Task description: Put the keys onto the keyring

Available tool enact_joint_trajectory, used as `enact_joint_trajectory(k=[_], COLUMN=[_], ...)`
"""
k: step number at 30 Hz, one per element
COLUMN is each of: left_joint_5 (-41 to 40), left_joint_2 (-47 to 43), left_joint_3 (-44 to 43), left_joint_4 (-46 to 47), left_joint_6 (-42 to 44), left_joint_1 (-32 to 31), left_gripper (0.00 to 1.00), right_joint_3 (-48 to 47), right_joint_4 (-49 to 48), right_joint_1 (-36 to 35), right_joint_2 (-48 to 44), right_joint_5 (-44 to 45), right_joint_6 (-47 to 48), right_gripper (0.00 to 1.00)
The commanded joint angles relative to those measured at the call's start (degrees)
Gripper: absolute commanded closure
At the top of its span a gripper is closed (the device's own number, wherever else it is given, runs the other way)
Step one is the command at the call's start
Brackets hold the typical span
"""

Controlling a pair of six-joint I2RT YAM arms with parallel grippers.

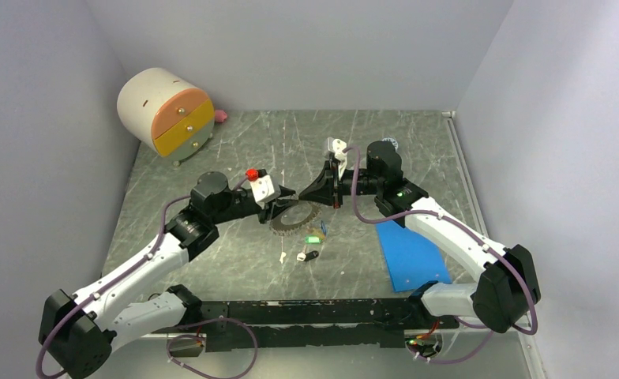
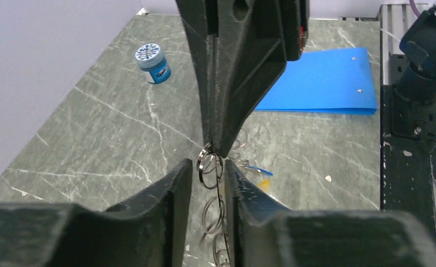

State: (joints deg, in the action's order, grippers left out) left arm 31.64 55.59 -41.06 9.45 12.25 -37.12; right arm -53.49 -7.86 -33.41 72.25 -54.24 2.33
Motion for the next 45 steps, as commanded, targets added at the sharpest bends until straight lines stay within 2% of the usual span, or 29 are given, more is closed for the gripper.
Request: enact_joint_trajectory(k=[1,3,8,17,26,36,39,42,45], left_joint_5=[3.5,2.9,1.1,-2.3,4.7,5.8,6.3,8.2,6.5], left_joint_2=[-0.5,-1.1,-2.2,-4.1,-3.9,-4.2,-4.1,-4.2,-5.2], left_joint_3=[-2.3,-2.3,-2.2,-0.8,0.4,-0.6,-0.6,-0.4,0.1], left_joint_4=[-2.3,-3.6,-6.3,-5.1,-2.4,-7.9,-8.6,-8.1,-6.9], left_joint_6=[-0.2,0.4,1.6,2.0,3.6,7.5,7.9,8.3,7.1], left_joint_1=[-0.1,-0.1,-0.2,-0.2,-0.2,-0.3,-0.3,-0.3,-0.4], left_gripper=[0.72,0.77,0.78,0.69,0.80,0.95,0.91,0.81,0.73], right_joint_3=[-1.2,-1.4,-1.4,-2.1,-2.3,-0.9,-0.6,0.1,0.9], right_joint_4=[-2.2,-1.8,-2.6,-3.3,-5.4,-10.5,-11.8,-13.4,-14.3], right_joint_1=[0.0,-0.1,0.0,0.0,0.1,1.2,1.4,1.5,1.5], right_joint_2=[-1.8,-1.6,-1.4,-0.1,1.0,1.1,1.4,1.3,1.0], right_joint_5=[2.2,3.2,4.0,4.2,3.8,1.7,0.3,-0.6,-1.9], right_joint_6=[-0.2,-0.3,-1.9,-5.7,-9.1,-14.4,-16.0,-17.1,-16.1], right_gripper=[1.00,1.00,1.00,1.00,1.00,1.00,1.00,1.00,1.00])
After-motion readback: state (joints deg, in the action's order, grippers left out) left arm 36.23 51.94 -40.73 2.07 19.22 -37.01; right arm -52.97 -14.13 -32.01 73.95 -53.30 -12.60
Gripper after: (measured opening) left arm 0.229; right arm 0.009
